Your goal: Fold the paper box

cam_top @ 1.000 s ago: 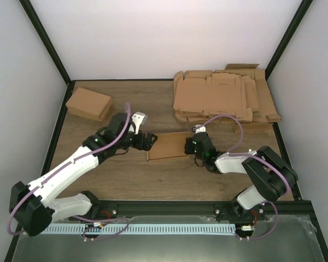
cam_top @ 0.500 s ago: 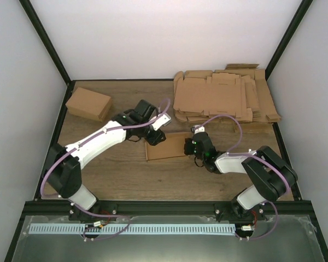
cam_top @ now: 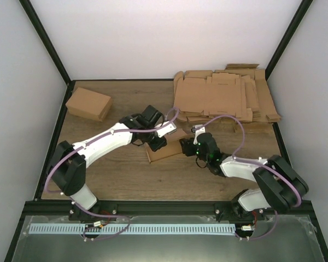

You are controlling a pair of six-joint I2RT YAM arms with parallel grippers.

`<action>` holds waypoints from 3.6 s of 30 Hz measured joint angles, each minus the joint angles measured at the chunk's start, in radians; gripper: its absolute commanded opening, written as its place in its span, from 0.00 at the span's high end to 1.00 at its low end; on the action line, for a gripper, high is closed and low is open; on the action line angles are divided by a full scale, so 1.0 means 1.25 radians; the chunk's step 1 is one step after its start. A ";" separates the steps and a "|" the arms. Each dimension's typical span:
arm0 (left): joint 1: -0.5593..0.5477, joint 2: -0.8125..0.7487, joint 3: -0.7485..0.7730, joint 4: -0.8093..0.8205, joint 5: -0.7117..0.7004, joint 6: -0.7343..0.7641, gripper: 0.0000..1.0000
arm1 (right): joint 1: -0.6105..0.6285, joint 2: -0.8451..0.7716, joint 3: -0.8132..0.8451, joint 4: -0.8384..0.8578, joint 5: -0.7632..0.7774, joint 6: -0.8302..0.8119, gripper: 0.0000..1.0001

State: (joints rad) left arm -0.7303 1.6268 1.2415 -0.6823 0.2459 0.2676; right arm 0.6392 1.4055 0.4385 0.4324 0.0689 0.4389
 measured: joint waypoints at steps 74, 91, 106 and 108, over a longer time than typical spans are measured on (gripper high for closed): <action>0.240 -0.276 -0.568 0.514 0.195 -0.902 0.67 | -0.231 0.230 0.412 -0.534 -0.642 -0.078 0.60; 0.240 -0.228 -0.597 0.550 0.198 -0.895 0.75 | -0.224 0.243 0.344 -0.475 -0.629 -0.079 0.64; 0.239 -0.268 -0.475 0.374 0.096 -0.758 0.60 | -0.199 0.166 0.345 -0.565 -0.509 -0.129 0.43; 0.239 -0.266 -0.475 0.360 0.089 -0.746 0.60 | -0.199 0.166 0.345 -0.568 -0.502 -0.129 0.45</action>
State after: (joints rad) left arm -0.4316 1.2945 0.6476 -0.2325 0.3569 -0.6651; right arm 0.3904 1.6131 0.8700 -0.2771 -0.5591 0.2775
